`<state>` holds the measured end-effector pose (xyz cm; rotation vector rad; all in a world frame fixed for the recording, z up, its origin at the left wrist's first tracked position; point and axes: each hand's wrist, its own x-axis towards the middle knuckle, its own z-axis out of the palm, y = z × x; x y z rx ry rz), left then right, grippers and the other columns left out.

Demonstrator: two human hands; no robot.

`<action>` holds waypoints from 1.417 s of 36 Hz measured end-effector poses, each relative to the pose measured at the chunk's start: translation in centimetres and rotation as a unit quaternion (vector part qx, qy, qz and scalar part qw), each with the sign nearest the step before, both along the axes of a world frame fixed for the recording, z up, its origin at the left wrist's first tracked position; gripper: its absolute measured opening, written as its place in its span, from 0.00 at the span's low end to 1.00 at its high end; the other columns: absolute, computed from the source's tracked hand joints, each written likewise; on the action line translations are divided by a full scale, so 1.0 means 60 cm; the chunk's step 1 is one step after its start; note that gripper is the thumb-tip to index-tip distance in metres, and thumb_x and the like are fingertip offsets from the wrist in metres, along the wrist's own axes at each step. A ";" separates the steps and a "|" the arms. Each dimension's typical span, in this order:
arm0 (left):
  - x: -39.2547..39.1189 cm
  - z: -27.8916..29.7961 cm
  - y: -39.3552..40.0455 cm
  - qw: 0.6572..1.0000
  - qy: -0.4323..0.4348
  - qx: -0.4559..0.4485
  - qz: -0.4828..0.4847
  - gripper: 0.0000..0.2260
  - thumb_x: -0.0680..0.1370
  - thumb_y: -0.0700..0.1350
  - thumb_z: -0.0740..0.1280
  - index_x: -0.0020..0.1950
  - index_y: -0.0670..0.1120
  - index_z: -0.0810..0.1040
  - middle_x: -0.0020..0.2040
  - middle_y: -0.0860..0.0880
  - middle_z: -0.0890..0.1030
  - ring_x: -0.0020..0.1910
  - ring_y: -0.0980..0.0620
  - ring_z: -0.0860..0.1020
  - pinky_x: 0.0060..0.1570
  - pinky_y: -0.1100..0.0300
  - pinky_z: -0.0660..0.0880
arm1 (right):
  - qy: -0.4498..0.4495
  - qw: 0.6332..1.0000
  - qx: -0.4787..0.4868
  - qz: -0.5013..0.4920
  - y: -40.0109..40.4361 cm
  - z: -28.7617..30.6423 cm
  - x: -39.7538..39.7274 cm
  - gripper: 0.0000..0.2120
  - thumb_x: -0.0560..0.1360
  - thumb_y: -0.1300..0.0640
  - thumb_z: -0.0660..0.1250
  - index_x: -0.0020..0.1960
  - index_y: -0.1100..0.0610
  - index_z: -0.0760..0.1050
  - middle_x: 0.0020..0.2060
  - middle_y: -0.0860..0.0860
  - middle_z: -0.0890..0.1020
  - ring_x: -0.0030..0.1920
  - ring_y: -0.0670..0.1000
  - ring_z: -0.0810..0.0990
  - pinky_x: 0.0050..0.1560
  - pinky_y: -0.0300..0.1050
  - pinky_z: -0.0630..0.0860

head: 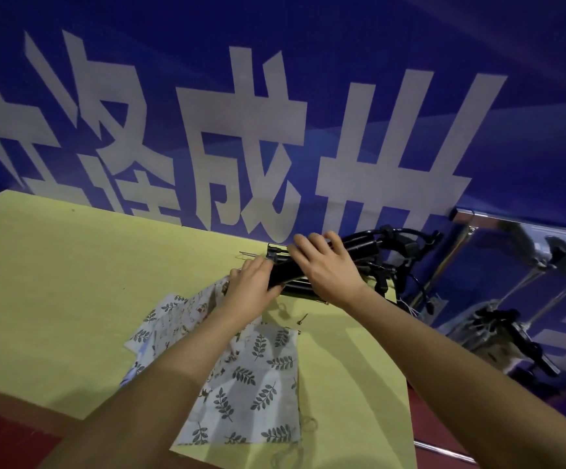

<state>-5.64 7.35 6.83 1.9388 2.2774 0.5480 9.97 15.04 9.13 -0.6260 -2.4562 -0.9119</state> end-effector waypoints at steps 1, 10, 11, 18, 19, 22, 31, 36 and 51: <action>-0.002 0.001 0.003 1.000 -0.009 0.003 0.004 0.15 0.77 0.49 0.64 0.62 0.46 0.71 0.60 0.49 0.73 0.61 0.48 0.69 0.57 0.52 0.66 | 0.022 1.000 -0.002 0.005 0.001 -0.001 0.002 0.23 0.64 0.57 0.72 0.58 0.57 0.73 0.54 0.53 0.79 0.53 0.55 0.73 0.58 0.50 0.62; -0.028 0.014 0.001 0.986 -0.128 0.083 0.061 0.13 0.78 0.51 0.62 0.57 0.44 0.73 0.51 0.48 0.74 0.53 0.48 0.71 0.52 0.55 0.63 | 0.090 0.989 -0.105 0.057 -0.012 -0.037 -0.001 0.17 0.68 0.58 0.73 0.54 0.57 0.71 0.45 0.53 0.79 0.45 0.54 0.69 0.45 0.46 0.61; -0.029 0.018 -0.001 0.984 -0.141 0.090 0.062 0.13 0.78 0.52 0.62 0.56 0.44 0.73 0.50 0.48 0.74 0.52 0.48 0.71 0.52 0.56 0.62 | 0.088 0.985 -0.143 0.046 -0.013 -0.044 -0.006 0.14 0.69 0.58 0.72 0.52 0.57 0.73 0.44 0.53 0.79 0.44 0.54 0.72 0.45 0.45 0.61; -0.035 0.034 -0.026 0.959 -0.233 0.131 0.090 0.12 0.78 0.52 0.64 0.52 0.43 0.72 0.46 0.48 0.73 0.49 0.46 0.74 0.55 0.45 0.71 | 0.032 0.906 -0.421 -0.011 -0.029 -0.070 -0.050 0.16 0.80 0.52 0.57 0.67 0.53 0.69 0.59 0.52 0.74 0.58 0.54 0.71 0.57 0.49 0.65; -0.037 0.033 -0.031 0.956 -0.243 0.136 0.094 0.12 0.78 0.52 0.64 0.52 0.43 0.72 0.46 0.48 0.73 0.48 0.46 0.75 0.55 0.44 0.72 | 0.029 0.894 -0.446 -0.012 -0.031 -0.074 -0.059 0.17 0.79 0.51 0.58 0.67 0.52 0.68 0.60 0.51 0.72 0.59 0.55 0.69 0.59 0.49 0.63; -0.041 0.030 -0.040 0.948 -0.262 0.147 0.103 0.10 0.78 0.52 0.64 0.51 0.45 0.70 0.46 0.49 0.72 0.48 0.46 0.75 0.55 0.41 0.72 | -0.019 0.865 -0.500 -0.036 -0.037 -0.085 -0.078 0.19 0.77 0.46 0.61 0.65 0.49 0.68 0.62 0.52 0.68 0.62 0.56 0.64 0.63 0.54 0.59; -0.050 0.028 -0.049 0.943 -0.264 0.158 0.127 0.14 0.79 0.52 0.62 0.56 0.42 0.70 0.49 0.49 0.69 0.52 0.49 0.70 0.60 0.45 0.68 | 0.017 0.863 -0.505 0.021 -0.049 -0.098 -0.081 0.06 0.73 0.58 0.62 0.41 0.52 0.64 0.39 0.47 0.71 0.47 0.50 0.65 0.47 0.48 0.56; -0.052 0.017 -0.054 0.947 -0.263 0.133 0.128 0.15 0.79 0.52 0.62 0.59 0.44 0.69 0.52 0.52 0.68 0.56 0.51 0.67 0.62 0.49 0.65 | 0.004 0.894 -0.448 0.018 -0.041 -0.079 -0.062 0.02 0.77 0.55 0.58 0.46 0.53 0.67 0.37 0.49 0.76 0.44 0.52 0.69 0.51 0.48 0.58; -0.033 -0.013 -0.051 0.954 -0.227 0.117 0.154 0.13 0.78 0.51 0.62 0.57 0.44 0.69 0.55 0.48 0.69 0.58 0.48 0.66 0.61 0.52 0.63 | 0.054 0.824 -0.520 -0.217 -0.035 -0.059 -0.049 0.10 0.77 0.57 0.60 0.51 0.56 0.79 0.42 0.53 0.83 0.45 0.55 0.82 0.49 0.49 0.76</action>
